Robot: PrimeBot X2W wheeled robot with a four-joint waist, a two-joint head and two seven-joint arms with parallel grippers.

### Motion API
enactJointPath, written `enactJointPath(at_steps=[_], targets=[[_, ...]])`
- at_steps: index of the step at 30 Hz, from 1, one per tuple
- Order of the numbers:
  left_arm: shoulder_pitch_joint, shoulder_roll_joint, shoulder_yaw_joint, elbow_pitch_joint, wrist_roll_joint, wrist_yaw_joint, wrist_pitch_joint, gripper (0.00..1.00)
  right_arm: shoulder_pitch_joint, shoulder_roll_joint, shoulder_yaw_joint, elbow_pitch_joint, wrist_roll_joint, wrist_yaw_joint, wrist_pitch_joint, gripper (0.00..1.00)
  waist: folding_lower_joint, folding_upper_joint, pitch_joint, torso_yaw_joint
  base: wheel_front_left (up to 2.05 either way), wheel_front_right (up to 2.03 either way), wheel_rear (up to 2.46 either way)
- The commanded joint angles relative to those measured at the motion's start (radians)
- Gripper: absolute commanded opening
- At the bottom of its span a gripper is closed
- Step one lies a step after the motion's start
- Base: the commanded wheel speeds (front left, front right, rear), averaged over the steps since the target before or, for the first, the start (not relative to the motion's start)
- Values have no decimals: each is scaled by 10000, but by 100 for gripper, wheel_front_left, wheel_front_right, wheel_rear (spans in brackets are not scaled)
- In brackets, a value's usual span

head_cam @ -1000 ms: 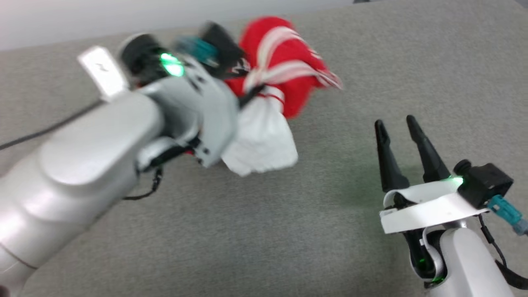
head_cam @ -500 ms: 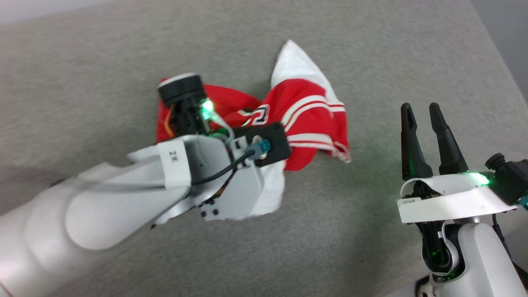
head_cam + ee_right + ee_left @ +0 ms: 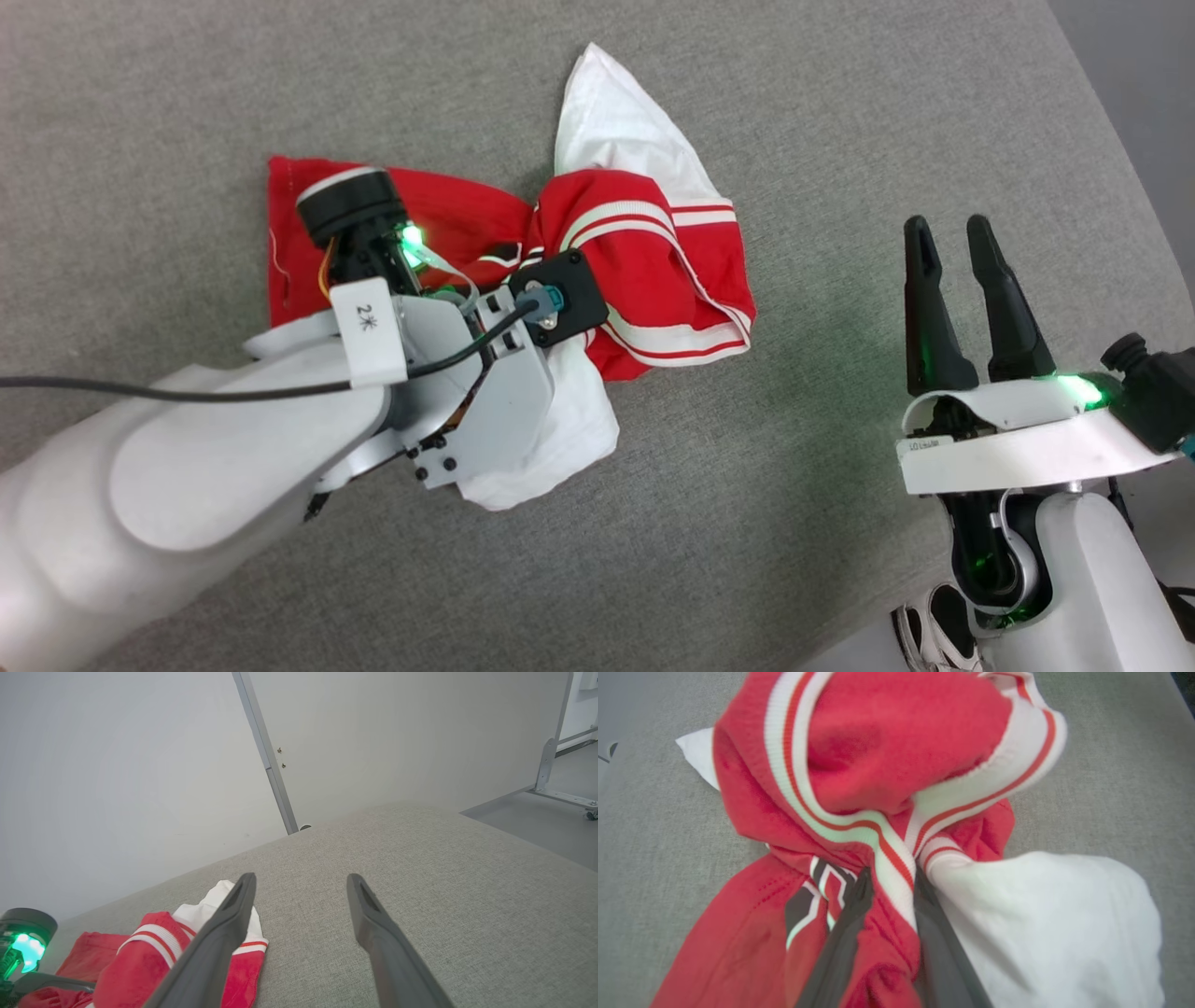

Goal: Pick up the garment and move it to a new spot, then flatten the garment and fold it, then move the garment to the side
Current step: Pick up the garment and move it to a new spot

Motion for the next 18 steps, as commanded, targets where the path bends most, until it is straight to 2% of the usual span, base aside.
enactJointPath(at_steps=[1,3,4,6,9,13,18], targets=[[377,155,-231,359,-69,20,220,0,-73,34,40,-28,24,-10,-2,100,0,0,47,5,0,0,0],[351,140,-240,493,-183,20,124,0,-97,33,39,-13,-26,-10,-2,100,0,0,23,60,0,0,0],[319,120,-239,565,-282,22,40,30,-92,33,26,6,-70,-10,-2,100,0,0,-13,114,0,0,0],[164,29,-218,742,-526,22,-328,100,-46,31,-18,37,-177,-10,-3,100,0,0,-146,262,0,0,0],[-117,-192,-180,1032,-966,20,-1088,100,9,29,-73,114,-452,-10,-2,100,0,0,-453,602,0,0,0],[-488,-438,-114,1651,-1757,22,-2697,100,141,24,-214,279,-1009,-10,-3,100,0,0,-1044,1231,0,0,0],[-198,-600,-126,2217,-2723,20,-4325,100,305,20,-376,514,-1825,-10,-2,100,0,0,-1848,2189,0,0,0]])
